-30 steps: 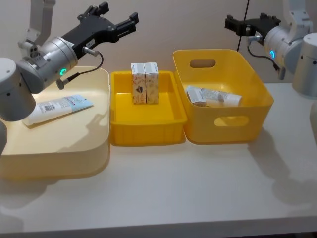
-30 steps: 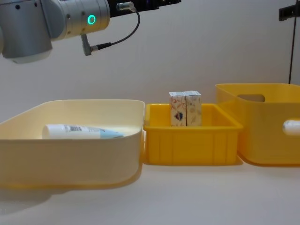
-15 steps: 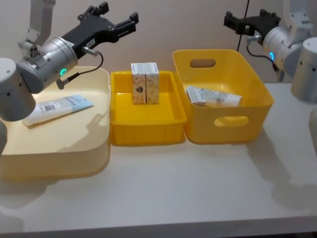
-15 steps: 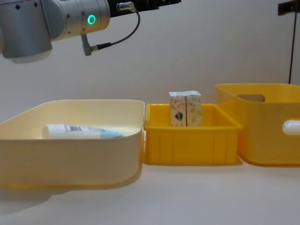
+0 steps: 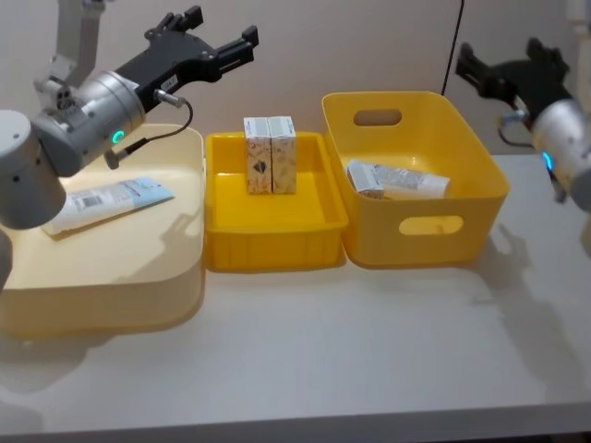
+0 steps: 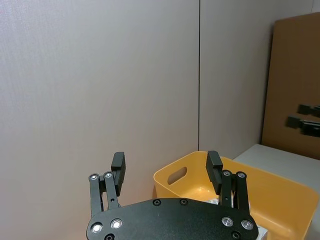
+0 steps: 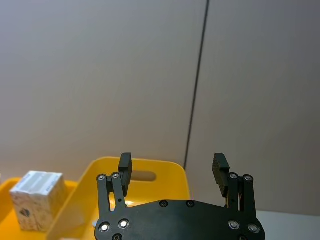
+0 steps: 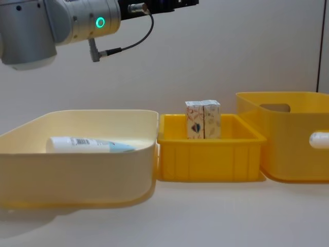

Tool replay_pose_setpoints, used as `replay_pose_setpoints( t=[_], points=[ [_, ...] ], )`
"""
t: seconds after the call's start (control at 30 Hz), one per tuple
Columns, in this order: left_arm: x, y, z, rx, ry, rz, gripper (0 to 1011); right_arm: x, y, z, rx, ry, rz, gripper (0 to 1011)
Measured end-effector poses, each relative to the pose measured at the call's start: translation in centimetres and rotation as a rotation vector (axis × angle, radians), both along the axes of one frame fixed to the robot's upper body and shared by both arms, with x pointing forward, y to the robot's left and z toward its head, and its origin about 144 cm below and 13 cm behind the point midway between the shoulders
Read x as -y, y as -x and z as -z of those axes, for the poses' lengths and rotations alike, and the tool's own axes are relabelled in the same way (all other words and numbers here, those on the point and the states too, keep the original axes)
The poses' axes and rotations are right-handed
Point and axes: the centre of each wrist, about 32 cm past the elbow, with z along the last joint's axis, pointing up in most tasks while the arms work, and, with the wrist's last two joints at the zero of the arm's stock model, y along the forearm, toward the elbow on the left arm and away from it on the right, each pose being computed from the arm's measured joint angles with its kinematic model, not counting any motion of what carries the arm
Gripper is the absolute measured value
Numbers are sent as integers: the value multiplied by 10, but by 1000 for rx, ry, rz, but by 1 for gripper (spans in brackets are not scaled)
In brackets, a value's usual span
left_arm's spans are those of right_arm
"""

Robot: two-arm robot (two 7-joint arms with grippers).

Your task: Bimanual collaborative sorting of washing and personal care products

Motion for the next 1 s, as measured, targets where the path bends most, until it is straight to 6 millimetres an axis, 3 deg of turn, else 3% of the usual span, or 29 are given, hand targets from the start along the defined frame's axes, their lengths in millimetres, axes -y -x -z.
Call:
replay_pose_setpoints(
  t=[0.4, 1.0],
  points=[
    [-4, 24, 9, -23, -17, -91, 1003, 32, 34, 28, -21, 31, 56, 1001],
    [-29, 110, 35, -113, -9, -304, 1003, 48, 52, 42, -67, 71, 89, 1001]
  ],
)
